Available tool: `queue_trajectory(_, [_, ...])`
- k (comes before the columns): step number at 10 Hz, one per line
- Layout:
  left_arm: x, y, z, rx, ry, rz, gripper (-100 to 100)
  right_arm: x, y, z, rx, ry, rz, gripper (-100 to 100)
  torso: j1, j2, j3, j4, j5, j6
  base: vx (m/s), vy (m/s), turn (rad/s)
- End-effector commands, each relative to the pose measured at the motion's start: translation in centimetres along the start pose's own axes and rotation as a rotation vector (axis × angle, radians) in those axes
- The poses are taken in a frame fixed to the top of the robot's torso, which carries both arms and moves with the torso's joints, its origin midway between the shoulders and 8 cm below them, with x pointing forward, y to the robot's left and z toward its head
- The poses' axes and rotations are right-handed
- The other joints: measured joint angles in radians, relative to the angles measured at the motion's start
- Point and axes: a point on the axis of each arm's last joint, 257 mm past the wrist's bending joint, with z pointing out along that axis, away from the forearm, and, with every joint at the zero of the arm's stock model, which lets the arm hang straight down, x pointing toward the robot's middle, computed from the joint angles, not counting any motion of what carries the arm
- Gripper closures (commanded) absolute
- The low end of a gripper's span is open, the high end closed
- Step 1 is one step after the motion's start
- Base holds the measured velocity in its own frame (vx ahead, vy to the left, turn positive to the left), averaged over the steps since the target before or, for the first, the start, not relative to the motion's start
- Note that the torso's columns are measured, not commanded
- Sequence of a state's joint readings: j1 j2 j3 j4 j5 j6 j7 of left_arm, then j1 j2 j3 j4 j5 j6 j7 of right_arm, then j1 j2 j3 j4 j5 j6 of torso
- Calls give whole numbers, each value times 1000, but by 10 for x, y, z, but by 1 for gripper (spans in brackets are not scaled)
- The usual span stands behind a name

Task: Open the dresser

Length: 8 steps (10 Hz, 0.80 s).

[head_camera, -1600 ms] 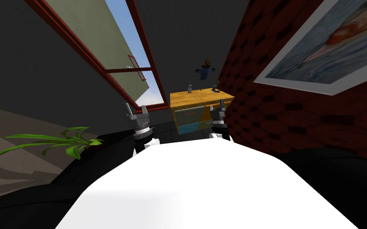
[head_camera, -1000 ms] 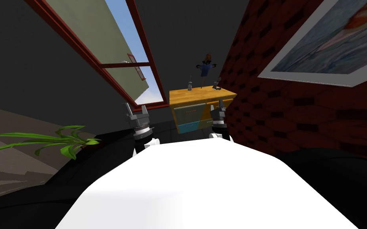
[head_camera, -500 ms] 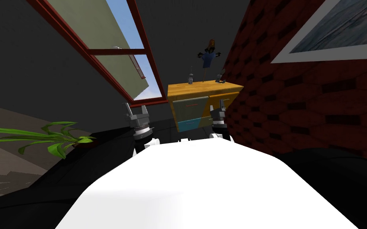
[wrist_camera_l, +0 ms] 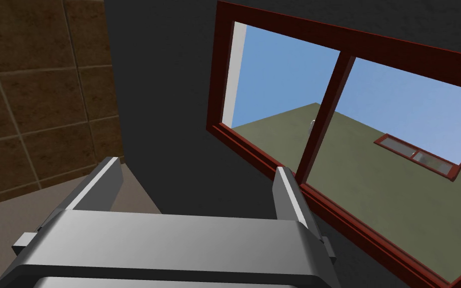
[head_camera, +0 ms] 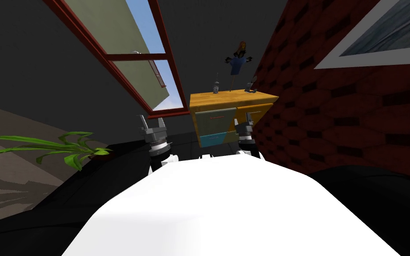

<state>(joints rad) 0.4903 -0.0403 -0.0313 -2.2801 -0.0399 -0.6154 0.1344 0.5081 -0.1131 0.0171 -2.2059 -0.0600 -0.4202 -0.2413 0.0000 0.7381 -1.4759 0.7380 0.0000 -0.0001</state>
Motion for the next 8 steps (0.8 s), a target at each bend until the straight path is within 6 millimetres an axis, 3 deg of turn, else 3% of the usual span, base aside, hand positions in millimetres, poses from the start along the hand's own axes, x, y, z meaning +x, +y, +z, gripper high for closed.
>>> queue_trajectory(1, [0, 0, 0, 0, 0, 0, 0, -3, -1, -4, 7, 4, 75, -100, 0, 0, 0, 0, 0, 0, 14, 7, 63])
queue_trajectory(8, [0, 0, 0, 0, 0, 0, 0, -16, -3, -16, 18, -15, 300, -100, 0, 0, 0, 0, 0, 0, 15, 6, 95])
